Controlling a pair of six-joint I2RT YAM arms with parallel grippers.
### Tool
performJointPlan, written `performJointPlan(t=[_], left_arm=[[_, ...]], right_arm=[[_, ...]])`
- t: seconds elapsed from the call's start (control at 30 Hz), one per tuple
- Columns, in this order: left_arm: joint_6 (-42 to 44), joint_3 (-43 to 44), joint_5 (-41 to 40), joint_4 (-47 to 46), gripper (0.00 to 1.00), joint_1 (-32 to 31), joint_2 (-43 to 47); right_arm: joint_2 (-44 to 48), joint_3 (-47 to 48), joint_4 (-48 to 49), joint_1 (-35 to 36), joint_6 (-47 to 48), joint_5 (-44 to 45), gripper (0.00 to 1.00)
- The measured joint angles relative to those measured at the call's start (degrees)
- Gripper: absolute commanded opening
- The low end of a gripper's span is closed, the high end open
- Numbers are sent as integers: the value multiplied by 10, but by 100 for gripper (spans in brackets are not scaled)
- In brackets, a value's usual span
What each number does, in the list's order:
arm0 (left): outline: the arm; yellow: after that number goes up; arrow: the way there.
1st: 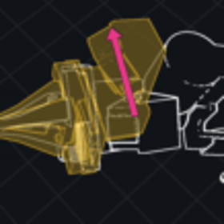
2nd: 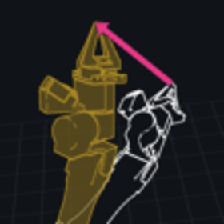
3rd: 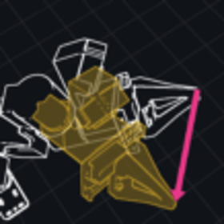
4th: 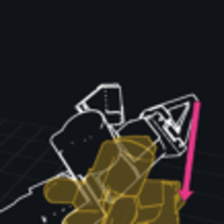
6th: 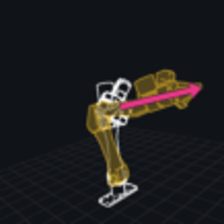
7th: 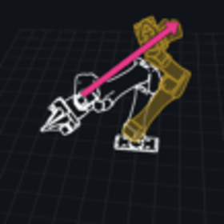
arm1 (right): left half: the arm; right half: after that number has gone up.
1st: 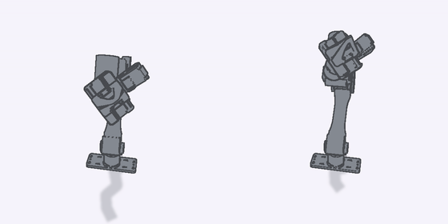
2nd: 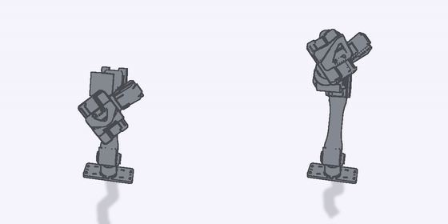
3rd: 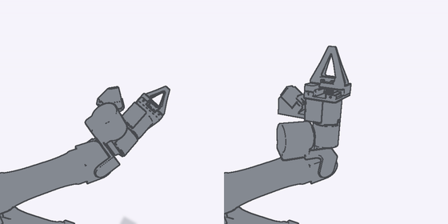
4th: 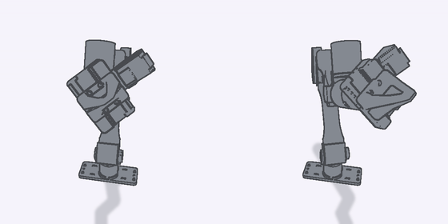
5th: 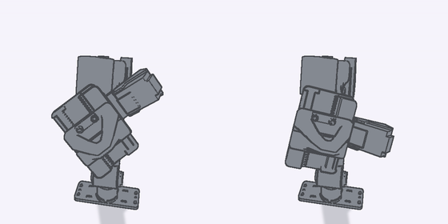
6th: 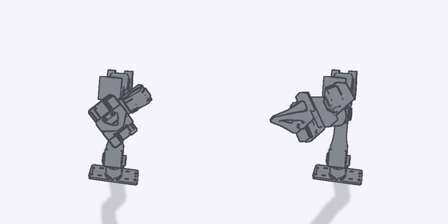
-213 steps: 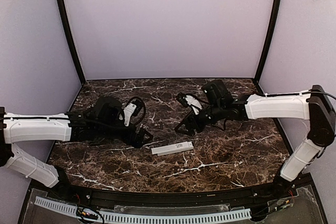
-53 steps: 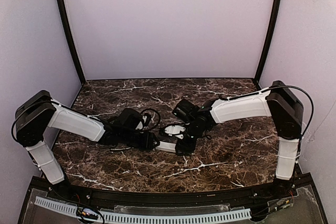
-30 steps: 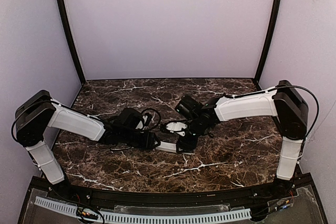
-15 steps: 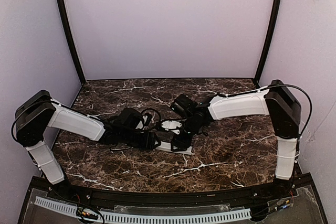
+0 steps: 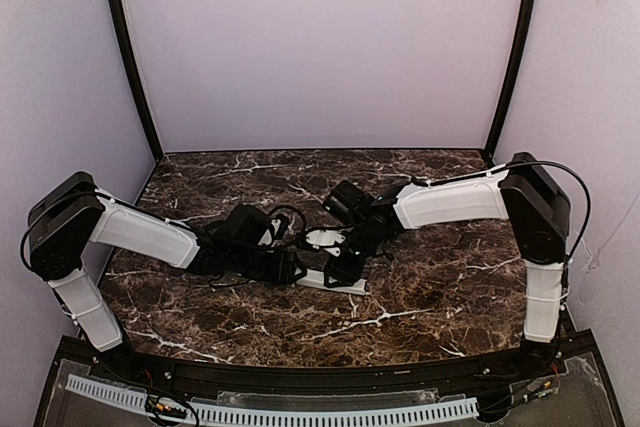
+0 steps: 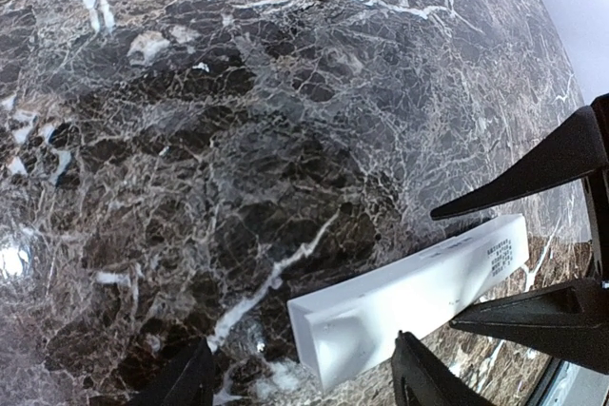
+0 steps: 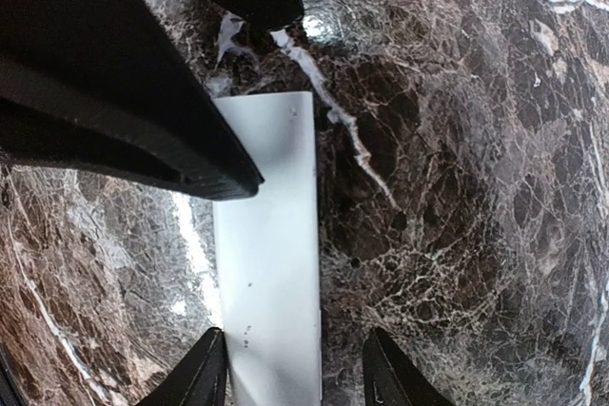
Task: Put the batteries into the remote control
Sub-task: Press the battery cover on the battery compartment, then press the battery cover into the battery compartment.
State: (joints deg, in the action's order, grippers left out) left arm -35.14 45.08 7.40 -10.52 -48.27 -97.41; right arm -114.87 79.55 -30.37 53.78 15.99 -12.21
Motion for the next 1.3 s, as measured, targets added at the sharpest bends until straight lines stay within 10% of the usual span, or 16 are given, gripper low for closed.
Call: performJointPlan(t=[0.63,1.3], left_arm=[[0,0,1,0,57,0,0],[13,0,8,-1,37,0,0]], right_arm=[[6,-3,10,-1,-8,-10,60],[115,-121,42,-13,-42,-6,41]])
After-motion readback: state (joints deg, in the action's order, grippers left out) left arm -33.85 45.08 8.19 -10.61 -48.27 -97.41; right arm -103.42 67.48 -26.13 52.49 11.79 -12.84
